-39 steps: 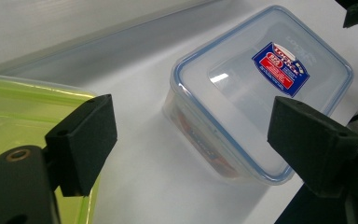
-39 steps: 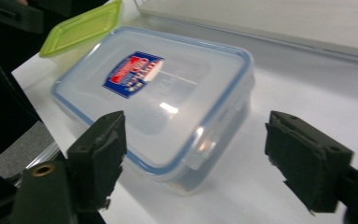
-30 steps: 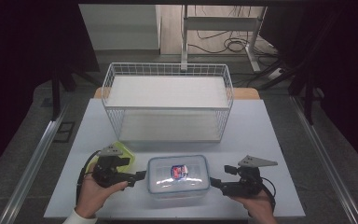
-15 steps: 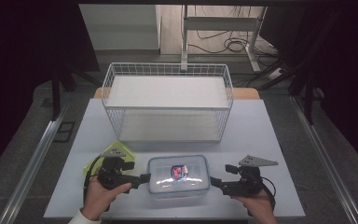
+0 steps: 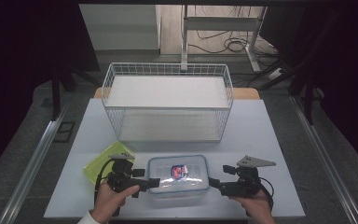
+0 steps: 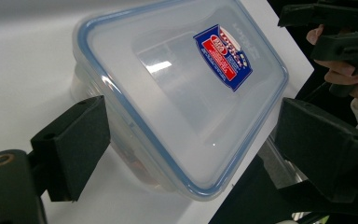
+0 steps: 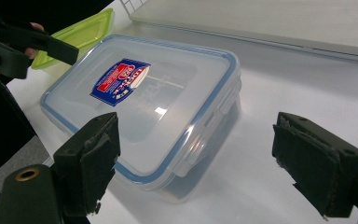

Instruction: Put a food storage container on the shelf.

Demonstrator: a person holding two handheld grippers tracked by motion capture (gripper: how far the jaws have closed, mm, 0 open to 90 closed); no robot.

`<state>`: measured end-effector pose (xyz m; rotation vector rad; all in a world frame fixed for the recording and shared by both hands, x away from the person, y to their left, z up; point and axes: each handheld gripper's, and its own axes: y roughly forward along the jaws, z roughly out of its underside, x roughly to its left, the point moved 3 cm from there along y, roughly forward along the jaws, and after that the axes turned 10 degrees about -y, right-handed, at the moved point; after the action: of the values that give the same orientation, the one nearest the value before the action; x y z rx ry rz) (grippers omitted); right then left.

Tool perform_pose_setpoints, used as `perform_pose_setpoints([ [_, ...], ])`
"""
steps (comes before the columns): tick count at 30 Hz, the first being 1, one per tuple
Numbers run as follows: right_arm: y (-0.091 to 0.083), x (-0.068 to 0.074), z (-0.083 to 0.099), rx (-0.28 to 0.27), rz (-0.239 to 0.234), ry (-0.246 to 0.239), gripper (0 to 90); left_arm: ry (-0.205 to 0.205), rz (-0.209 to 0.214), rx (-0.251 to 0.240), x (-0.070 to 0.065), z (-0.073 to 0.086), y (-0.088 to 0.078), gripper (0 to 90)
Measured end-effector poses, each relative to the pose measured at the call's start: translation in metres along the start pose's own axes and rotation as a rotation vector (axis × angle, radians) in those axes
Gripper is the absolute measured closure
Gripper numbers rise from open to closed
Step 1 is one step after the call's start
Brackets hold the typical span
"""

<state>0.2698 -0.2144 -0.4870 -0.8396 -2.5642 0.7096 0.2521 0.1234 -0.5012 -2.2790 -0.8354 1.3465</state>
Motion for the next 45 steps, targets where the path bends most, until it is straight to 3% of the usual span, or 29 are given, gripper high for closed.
perform_pose_setpoints([
  [4,0.0,0.0,0.0,-0.001,0.001,-0.002,15.4,-0.047,0.008,0.018,0.006,0.001,0.006,9.1],
  [7,0.0,0.0,0.001,-0.001,0.003,-0.002,15.4,-0.044,-0.009,0.025,0.009,0.002,0.009,9.1],
  [10,0.001,-0.001,0.001,0.0,0.005,0.0,15.5,-0.068,-0.002,0.044,0.011,0.004,0.017,8.8],
  [18,0.002,0.0,0.002,0.002,0.005,-0.006,15.6,-0.086,0.005,0.062,0.014,0.006,0.024,8.9],
  [25,0.004,-0.001,0.002,0.01,0.005,-0.004,15.7,-0.085,-0.016,0.08,0.016,0.006,0.032,8.7],
  [30,0.011,-0.001,0.001,0.028,-0.01,-0.004,16.2,-0.086,-0.017,0.057,0.016,0.005,0.029,11.8],
  [37,0.035,-0.011,-0.004,0.089,-0.078,0.057,16.1,-0.083,-0.016,0.039,0.017,0.005,0.025,17.2],
  [45,0.048,-0.019,-0.003,0.128,-0.142,0.134,16.0,-0.081,-0.021,0.035,0.016,0.005,0.024,19.3],
])
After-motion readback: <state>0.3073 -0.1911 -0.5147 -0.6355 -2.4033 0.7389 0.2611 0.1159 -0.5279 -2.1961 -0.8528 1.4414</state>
